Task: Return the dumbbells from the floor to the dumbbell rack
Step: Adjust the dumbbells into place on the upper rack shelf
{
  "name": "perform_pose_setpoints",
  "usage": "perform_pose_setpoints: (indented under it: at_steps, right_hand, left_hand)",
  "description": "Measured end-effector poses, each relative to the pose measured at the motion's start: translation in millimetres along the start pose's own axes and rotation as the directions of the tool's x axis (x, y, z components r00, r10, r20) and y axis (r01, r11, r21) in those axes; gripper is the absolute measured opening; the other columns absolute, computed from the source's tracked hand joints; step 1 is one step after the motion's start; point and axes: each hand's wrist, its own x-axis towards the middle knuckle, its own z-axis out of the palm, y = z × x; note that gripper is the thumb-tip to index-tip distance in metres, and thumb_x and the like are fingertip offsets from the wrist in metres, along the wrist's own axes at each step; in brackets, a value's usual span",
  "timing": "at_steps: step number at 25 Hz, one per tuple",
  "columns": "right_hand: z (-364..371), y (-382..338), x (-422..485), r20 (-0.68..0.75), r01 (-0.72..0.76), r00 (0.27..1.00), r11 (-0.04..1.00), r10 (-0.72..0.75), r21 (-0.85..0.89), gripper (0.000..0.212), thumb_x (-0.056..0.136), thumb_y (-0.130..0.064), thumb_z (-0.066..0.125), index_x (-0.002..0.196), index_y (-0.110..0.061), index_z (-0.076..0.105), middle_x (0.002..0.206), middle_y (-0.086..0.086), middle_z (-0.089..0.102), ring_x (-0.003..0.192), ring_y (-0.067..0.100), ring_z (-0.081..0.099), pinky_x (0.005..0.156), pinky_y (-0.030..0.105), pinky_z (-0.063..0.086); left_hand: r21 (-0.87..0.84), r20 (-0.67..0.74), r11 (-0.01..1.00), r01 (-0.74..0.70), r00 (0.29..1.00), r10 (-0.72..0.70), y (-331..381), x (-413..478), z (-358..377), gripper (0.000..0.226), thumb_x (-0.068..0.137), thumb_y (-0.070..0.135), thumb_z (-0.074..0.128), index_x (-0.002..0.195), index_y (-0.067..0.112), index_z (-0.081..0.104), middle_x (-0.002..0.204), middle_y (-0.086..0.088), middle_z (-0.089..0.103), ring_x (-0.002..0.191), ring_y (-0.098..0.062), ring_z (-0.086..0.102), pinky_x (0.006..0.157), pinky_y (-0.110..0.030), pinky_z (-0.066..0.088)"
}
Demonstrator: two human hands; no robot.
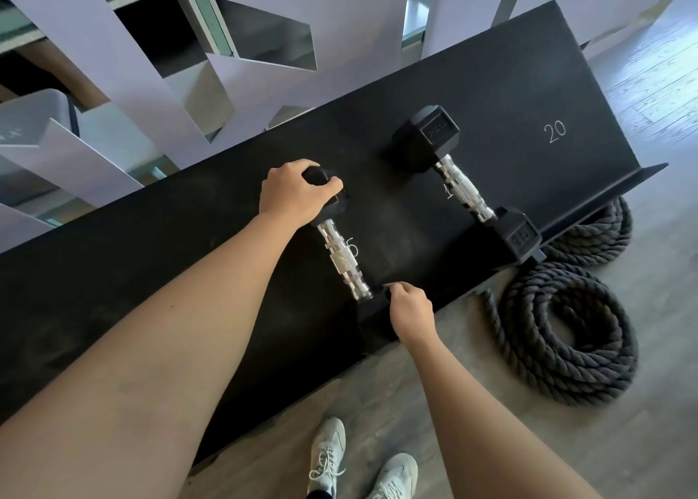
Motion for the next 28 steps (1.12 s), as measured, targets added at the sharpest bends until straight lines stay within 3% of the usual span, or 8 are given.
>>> perform_pose_setpoints:
  at_steps: [5,7,10,13,17,21,24,28]
  right_hand:
    - [-1,1,4,0.059,-0.002,0.998,1.0,0.003,-0.018,0.035,0.094,-0.022,0.038,0.108,-0.02,0.07,0.09,-0.008,0.065,0.072,-0.001,0.053,0.049,0.01,0.038]
    - [-12,-5,7,0.068,0.061,0.996,0.997,-0.057,-0.053,0.03,0.095,-0.024,0.045,0.107,-0.02,0.071,0.087,-0.01,0.066,0.072,-0.002,0.055,0.049,0.009,0.038]
    - [-59,-36,24,-0.153,0.241,0.958,0.97,-0.243,-0.03,0.018,0.091,-0.029,0.056,0.093,-0.023,0.073,0.078,-0.013,0.067,0.073,0.002,0.059,0.052,0.006,0.037]
    - [-128,-66,54,-0.41,0.334,0.853,0.941,-0.323,-0.046,0.02,0.089,-0.032,0.057,0.086,-0.022,0.073,0.073,-0.013,0.067,0.074,0.01,0.062,0.064,0.024,0.043]
    - [-182,-67,106,-0.393,0.241,0.878,0.962,-0.274,-0.13,0.032,0.093,-0.038,0.048,0.089,-0.016,0.071,0.077,0.0,0.069,0.082,0.022,0.062,0.069,0.034,0.042]
    - [-174,-41,142,-0.278,0.038,0.956,0.982,-0.09,-0.186,0.036,0.091,-0.035,0.041,0.105,-0.023,0.072,0.104,0.004,0.069,0.102,0.028,0.058,0.079,0.033,0.038]
    - [-170,-43,145,-0.352,-0.034,0.936,0.983,-0.033,-0.182,0.037,0.082,-0.032,0.039,0.099,-0.03,0.072,0.096,0.004,0.066,0.092,0.029,0.055,0.075,0.033,0.037]
    - [-166,-44,138,-0.39,-0.098,0.92,0.989,0.048,-0.11,0.027,0.081,-0.029,0.04,0.082,-0.026,0.067,0.081,0.002,0.058,0.082,0.03,0.049,0.072,0.034,0.035]
  left_hand:
    - [0.043,0.079,0.999,0.033,0.996,-0.036,6,2,-5,0.056,0.085,0.057,0.06,0.127,0.02,0.059,0.124,-0.007,0.062,0.115,-0.027,0.054,0.076,-0.031,0.041]
    - [0.061,0.113,0.997,0.051,0.992,-0.058,11,6,-9,0.053,0.086,0.058,0.058,0.117,0.017,0.064,0.112,-0.006,0.064,0.102,-0.023,0.059,0.071,-0.029,0.044]
    - [-0.062,0.012,0.998,-0.001,1.0,0.001,36,20,-11,0.057,0.089,0.061,0.05,0.088,0.008,0.071,0.086,-0.001,0.07,0.083,-0.015,0.065,0.078,-0.034,0.051]
    - [-0.226,-0.027,0.972,-0.057,0.998,0.052,83,43,5,0.057,0.089,0.06,0.052,0.119,0.013,0.064,0.125,-0.004,0.062,0.117,-0.02,0.055,0.09,-0.03,0.04]
    - [-0.317,0.055,0.944,-0.087,0.992,0.11,137,67,53,0.062,0.087,0.063,0.054,0.131,0.02,0.056,0.14,-0.004,0.05,0.128,-0.02,0.045,0.091,-0.029,0.032]
    - [-0.316,0.1,0.949,0.006,0.995,0.027,157,80,103,0.055,0.08,0.063,0.063,0.119,0.024,0.063,0.116,0.002,0.061,0.108,-0.019,0.057,0.08,-0.027,0.043]
    - [-0.28,-0.022,0.96,-0.023,1.0,0.018,161,85,110,0.043,0.075,0.059,0.066,0.103,0.027,0.068,0.099,0.007,0.063,0.094,-0.015,0.058,0.066,-0.023,0.043]
    - [-0.242,0.074,0.967,-0.075,0.993,0.096,172,98,109,0.031,0.075,0.057,0.066,0.093,0.032,0.064,0.092,0.011,0.062,0.096,-0.017,0.058,0.066,-0.021,0.044]
